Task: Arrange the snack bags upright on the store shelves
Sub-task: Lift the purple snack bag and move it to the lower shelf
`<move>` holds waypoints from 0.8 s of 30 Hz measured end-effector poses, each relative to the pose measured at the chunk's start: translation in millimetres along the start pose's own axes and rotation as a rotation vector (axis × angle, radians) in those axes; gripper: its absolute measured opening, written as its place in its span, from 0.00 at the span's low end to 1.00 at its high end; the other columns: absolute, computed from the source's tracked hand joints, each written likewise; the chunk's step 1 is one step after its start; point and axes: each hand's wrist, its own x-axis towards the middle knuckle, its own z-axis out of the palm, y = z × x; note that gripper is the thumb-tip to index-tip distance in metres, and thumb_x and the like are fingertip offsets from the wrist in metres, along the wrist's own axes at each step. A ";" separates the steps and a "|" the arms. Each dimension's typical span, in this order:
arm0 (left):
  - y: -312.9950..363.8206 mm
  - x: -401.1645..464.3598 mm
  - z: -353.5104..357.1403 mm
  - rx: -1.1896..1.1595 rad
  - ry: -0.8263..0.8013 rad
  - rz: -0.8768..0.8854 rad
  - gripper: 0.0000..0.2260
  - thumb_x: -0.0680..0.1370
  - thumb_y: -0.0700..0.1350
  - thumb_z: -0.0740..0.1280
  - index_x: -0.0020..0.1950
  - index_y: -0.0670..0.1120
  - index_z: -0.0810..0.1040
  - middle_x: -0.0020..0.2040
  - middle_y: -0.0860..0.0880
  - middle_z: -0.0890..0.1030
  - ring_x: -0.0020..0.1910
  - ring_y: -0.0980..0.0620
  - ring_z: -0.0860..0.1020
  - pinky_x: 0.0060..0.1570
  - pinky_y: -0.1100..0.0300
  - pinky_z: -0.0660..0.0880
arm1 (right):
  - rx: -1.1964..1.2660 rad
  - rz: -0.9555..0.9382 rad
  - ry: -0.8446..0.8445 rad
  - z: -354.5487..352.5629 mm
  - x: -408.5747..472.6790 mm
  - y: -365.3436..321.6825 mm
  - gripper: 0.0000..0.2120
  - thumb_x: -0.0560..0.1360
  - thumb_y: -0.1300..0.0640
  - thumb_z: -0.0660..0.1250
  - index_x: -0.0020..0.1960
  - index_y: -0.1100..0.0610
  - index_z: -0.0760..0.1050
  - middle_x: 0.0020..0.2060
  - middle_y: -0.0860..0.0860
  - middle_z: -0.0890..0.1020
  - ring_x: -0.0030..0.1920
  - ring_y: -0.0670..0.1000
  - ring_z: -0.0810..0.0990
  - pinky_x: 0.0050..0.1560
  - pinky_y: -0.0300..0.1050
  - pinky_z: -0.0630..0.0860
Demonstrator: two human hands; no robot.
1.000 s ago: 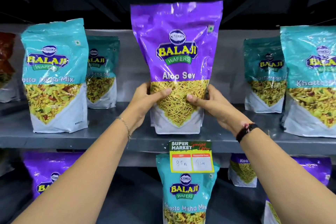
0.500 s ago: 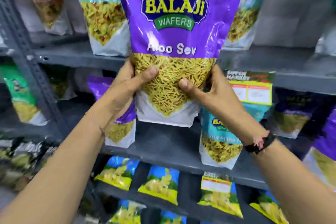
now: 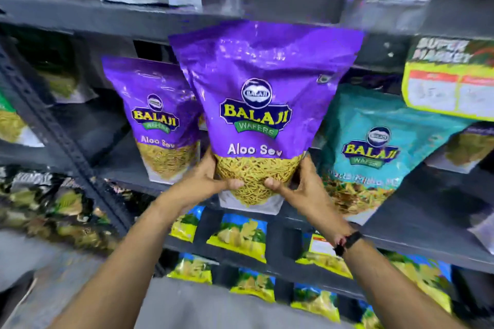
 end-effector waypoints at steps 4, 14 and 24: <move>-34.9 31.5 1.6 0.035 0.056 -0.042 0.35 0.61 0.40 0.69 0.65 0.44 0.59 0.64 0.46 0.70 0.62 0.53 0.69 0.61 0.63 0.69 | -0.020 0.031 0.053 3.9 17.8 30.9 0.26 0.60 0.46 0.72 0.54 0.41 0.63 0.53 0.54 0.71 0.60 0.54 0.71 0.61 0.47 0.69; -79.9 84.5 10.4 0.036 0.184 -0.053 0.29 0.67 0.26 0.66 0.64 0.43 0.61 0.51 0.54 0.73 0.47 0.66 0.70 0.43 0.79 0.72 | 0.085 0.145 0.086 22.1 57.5 83.4 0.27 0.61 0.53 0.71 0.58 0.47 0.67 0.56 0.49 0.76 0.56 0.45 0.76 0.57 0.41 0.72; -92.5 62.2 22.6 0.321 0.560 0.091 0.45 0.63 0.43 0.75 0.71 0.50 0.49 0.73 0.49 0.55 0.72 0.52 0.55 0.74 0.54 0.53 | -0.027 0.091 0.187 18.0 24.1 62.7 0.38 0.67 0.57 0.71 0.70 0.53 0.53 0.68 0.50 0.66 0.68 0.46 0.63 0.67 0.35 0.59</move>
